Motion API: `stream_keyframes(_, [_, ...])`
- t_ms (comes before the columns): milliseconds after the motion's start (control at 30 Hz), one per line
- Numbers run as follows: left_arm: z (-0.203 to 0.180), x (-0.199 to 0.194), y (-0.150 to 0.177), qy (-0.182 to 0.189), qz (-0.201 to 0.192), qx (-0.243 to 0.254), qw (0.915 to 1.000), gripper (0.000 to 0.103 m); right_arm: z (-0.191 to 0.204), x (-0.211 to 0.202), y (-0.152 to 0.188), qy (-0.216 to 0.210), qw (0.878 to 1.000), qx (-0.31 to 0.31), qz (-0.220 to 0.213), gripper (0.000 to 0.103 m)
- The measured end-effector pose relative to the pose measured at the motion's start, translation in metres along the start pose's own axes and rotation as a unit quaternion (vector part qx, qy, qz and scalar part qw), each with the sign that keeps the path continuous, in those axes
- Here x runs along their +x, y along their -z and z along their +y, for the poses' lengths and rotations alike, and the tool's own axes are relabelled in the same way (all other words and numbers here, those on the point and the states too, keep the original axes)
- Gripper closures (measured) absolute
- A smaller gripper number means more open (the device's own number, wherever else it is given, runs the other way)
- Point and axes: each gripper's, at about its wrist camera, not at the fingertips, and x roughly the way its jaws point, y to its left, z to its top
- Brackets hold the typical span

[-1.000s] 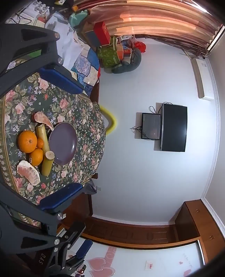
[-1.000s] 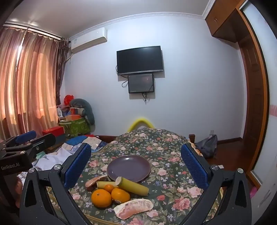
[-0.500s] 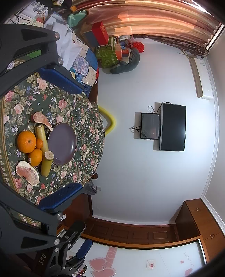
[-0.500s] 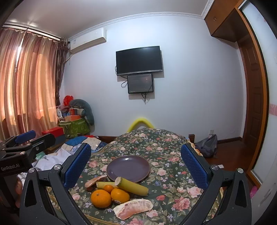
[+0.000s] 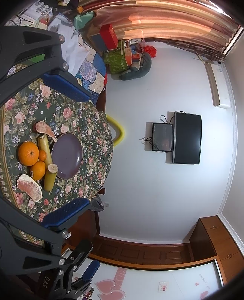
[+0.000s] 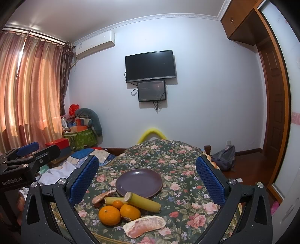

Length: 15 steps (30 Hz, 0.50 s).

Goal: Organize fruits

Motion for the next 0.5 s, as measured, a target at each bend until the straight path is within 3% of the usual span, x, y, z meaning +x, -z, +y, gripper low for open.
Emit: stream_keyframes(500, [0.0014, 0.0005, -0.0006, 0.002, 0.001, 0.000, 1.0000, 0.000, -0.0016, 0.0000, 0.0003, -0.005, 1.000, 0.002, 0.002, 0.000])
